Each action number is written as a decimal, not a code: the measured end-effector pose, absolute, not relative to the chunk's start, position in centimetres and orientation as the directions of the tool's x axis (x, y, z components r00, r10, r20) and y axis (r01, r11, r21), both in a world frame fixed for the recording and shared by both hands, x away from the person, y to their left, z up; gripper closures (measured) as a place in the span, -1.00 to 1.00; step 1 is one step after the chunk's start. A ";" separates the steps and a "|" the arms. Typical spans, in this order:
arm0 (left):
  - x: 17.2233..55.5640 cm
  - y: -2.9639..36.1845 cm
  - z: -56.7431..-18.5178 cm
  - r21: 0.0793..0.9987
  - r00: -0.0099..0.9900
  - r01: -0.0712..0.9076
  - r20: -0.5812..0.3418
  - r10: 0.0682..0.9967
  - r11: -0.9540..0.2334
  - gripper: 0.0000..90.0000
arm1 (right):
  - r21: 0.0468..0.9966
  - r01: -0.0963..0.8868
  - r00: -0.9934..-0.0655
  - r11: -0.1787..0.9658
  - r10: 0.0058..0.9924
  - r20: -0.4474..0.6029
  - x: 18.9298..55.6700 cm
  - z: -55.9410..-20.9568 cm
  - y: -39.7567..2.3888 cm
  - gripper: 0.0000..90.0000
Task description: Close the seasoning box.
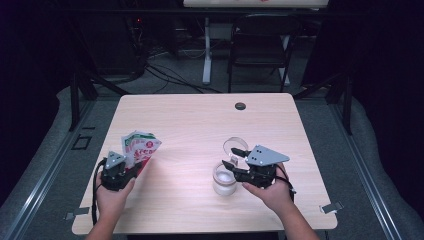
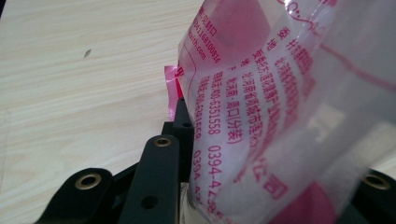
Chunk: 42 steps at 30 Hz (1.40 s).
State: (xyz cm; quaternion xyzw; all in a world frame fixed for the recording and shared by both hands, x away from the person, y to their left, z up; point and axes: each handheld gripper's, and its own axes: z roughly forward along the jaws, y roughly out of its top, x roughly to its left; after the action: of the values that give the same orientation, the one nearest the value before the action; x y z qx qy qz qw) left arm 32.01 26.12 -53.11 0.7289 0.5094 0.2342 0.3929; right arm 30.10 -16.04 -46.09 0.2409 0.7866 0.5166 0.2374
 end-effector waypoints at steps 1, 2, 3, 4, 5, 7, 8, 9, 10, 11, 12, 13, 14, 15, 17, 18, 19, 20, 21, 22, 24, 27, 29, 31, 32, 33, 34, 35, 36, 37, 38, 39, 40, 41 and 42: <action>32.0 26.4 -53.2 0.812 0.360 0.563 -0.071 0.930 -0.156 0.67 | 0.927 0.133 -0.771 0.350 0.624 -0.125 30.1 -46.1 -16.0 0.13; 32.1 26.7 -53.3 0.813 0.349 0.565 -0.080 0.934 -0.142 0.67 | 0.927 0.133 -0.771 0.351 0.624 -0.125 30.1 -46.1 -16.0 0.13; 32.1 27.0 -53.4 0.811 0.338 0.568 -0.079 0.938 -0.136 0.67 | 0.927 0.133 -0.771 0.351 0.624 -0.126 30.1 -46.1 -16.1 0.13; 32.1 27.2 -53.5 0.808 0.327 0.574 -0.072 0.942 -0.137 0.67 | 0.927 0.133 -0.771 0.351 0.624 -0.126 30.2 -46.1 -16.1 0.13; 32.2 27.6 -53.7 0.803 0.319 0.581 -0.074 0.945 -0.133 0.67 | 0.926 0.132 -0.770 0.353 0.625 -0.128 30.2 -46.1 -16.1 0.13; 32.3 28.0 -53.9 0.799 0.306 0.589 -0.081 0.949 -0.121 0.67 | 0.926 0.133 -0.770 0.355 0.625 -0.129 30.2 -46.1 -16.1 0.13; 32.3 28.2 -54.1 0.794 0.300 0.596 -0.081 0.951 -0.120 0.67 | 0.925 0.132 -0.771 0.356 0.623 -0.130 30.2 -46.2 -16.1 0.13; 32.3 28.3 -54.2 0.788 0.295 0.604 -0.081 0.952 -0.120 0.67 | 0.925 0.132 -0.769 0.356 0.626 -0.131 30.2 -46.2 -16.1 0.13; 32.4 28.4 -54.4 0.788 0.291 0.605 -0.090 0.952 -0.110 0.67 | 0.925 0.132 -0.770 0.356 0.625 -0.131 30.3 -46.2 -16.1 0.13; 32.5 28.5 -54.5 0.783 0.292 0.612 -0.098 0.951 -0.107 0.67 | 0.925 0.132 -0.770 0.356 0.625 -0.130 30.3 -46.2 -16.1 0.13; 32.6 28.5 -54.6 0.783 0.289 0.614 -0.104 0.952 -0.101 0.67 | 0.925 0.133 -0.771 0.355 0.624 -0.129 30.3 -46.3 -16.1 0.13; 32.6 28.6 -54.8 0.779 0.290 0.618 -0.106 0.951 -0.102 0.67 | 0.925 0.135 -0.770 0.356 0.625 -0.128 30.3 -46.3 -16.1 0.13; 32.7 28.6 -54.9 0.774 0.289 0.626 -0.114 0.951 -0.098 0.66 | 0.925 0.137 -0.768 0.355 0.628 -0.127 30.4 -46.4 -16.1 0.13; 32.7 28.6 -55.0 0.770 0.287 0.632 -0.126 0.950 -0.089 0.66 | 0.924 0.137 -0.768 0.356 0.627 -0.128 30.4 -46.4 -16.1 0.13; 32.8 28.6 -55.1 0.764 0.284 0.640 -0.132 0.950 -0.085 0.66 | 0.925 0.140 -0.767 0.354 0.630 -0.125 30.4 -46.5 -16.1 0.13; 32.9 28.6 -55.2 0.761 0.284 0.642 -0.130 0.950 -0.088 0.66 | 0.925 0.141 -0.766 0.354 0.631 -0.125 30.5 -46.5 -16.2 0.13; 32.9 28.7 -55.3 0.756 0.285 0.649 -0.135 0.949 -0.087 0.66 | 0.925 0.141 -0.767 0.354 0.630 -0.124 30.5 -46.6 -16.2 0.13; 32.9 28.7 -55.4 0.757 0.281 0.649 -0.140 0.949 -0.080 0.66 | 0.924 0.142 -0.765 0.356 0.631 -0.126 30.5 -46.6 -16.2 0.13; 32.9 28.7 -55.4 0.756 0.277 0.650 -0.146 0.950 -0.074 0.66 | 0.924 0.144 -0.765 0.355 0.632 -0.124 30.5 -46.6 -16.3 0.13; 32.9 28.7 -55.5 0.757 0.272 0.650 -0.151 0.950 -0.066 0.66 | 0.924 0.145 -0.763 0.353 0.635 -0.123 30.6 -46.7 -16.3 0.13; 32.9 28.8 -55.4 0.754 0.272 0.653 -0.148 0.951 -0.070 0.65 | 0.924 0.147 -0.763 0.352 0.635 -0.120 30.6 -46.7 -16.3 0.13; 32.9 28.9 -55.5 0.757 0.263 0.651 -0.159 0.952 -0.054 0.62 | 0.923 0.151 -0.763 0.355 0.635 -0.119 30.7 -46.7 -16.4 0.13; 32.8 29.0 -55.5 0.758 0.266 0.651 -0.167 0.949 -0.049 0.57 | 0.922 0.152 -0.764 0.355 0.635 -0.118 30.7 -46.8 -16.4 0.13; 32.8 29.0 -55.5 0.760 0.265 0.649 -0.181 0.947 -0.037 0.47 | 0.921 0.158 -0.763 0.356 0.636 -0.115 30.8 -46.8 -16.4 0.13; 32.7 29.0 -55.5 0.760 0.266 0.649 -0.182 0.947 -0.036 0.40 | 0.920 0.162 -0.764 0.358 0.636 -0.113 30.8 -46.8 -16.4 0.13; 32.7 29.0 -55.4 0.762 0.269 0.647 -0.185 0.945 -0.035 0.33 | 0.919 0.163 -0.763 0.360 0.636 -0.113 30.8 -46.9 -16.5 0.13; 32.6 28.9 -55.4 0.767 0.262 0.641 -0.186 0.947 -0.027 0.24 | 0.919 0.165 -0.763 0.358 0.636 -0.111 30.9 -46.9 -16.5 0.12; 32.6 28.8 -55.3 0.770 0.256 0.638 -0.177 0.950 -0.028 0.16 | 0.917 0.170 -0.763 0.360 0.637 -0.108 30.9 -46.9 -16.5 0.12; 32.5 28.8 -55.1 0.774 0.263 0.632 -0.169 0.950 -0.038 0.06 | 0.916 0.173 -0.762 0.362 0.638 -0.108 30.9 -46.9 -16.5 0.13; 32.4 28.7 -55.0 0.784 0.268 0.620 -0.165 0.949 -0.039 0.00 | 0.916 0.175 -0.763 0.362 0.637 -0.107 30.9 -47.0 -16.5 0.13; 32.3 28.5 -54.8 0.792 0.273 0.609 -0.156 0.949 -0.045 -0.05 | 0.916 0.177 -0.764 0.361 0.637 -0.103 30.9 -47.0 -16.5 0.12; 32.2 28.4 -54.6 0.795 0.282 0.604 -0.145 0.949 -0.058 -0.09 | 0.916 0.179 -0.764 0.360 0.637 -0.102 31.0 -47.0 -16.5 0.13; 32.1 28.2 -54.5 0.805 0.287 0.590 -0.137 0.948 -0.061 -0.11 | 0.915 0.180 -0.763 0.362 0.638 -0.102 31.0 -47.0 -16.5 0.12; 31.9 28.1 -54.3 0.808 0.292 0.585 -0.125 0.948 -0.074 -0.14 | 0.914 0.181 -0.762 0.363 0.639 -0.103 30.9 -47.0 -16.5 0.13; 31.9 28.1 -54.3 0.808 0.292 0.585 -0.125 0.948 -0.074 -0.16 | 0.914 0.180 -0.762 0.363 0.639 -0.104 30.9 -47.0 -16.5 0.12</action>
State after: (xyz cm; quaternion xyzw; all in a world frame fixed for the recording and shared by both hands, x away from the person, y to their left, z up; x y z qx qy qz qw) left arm 31.94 28.14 -54.34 0.6970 0.5499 0.2266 0.4005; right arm 30.95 -16.45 -47.01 0.2583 0.7933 0.5016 0.2288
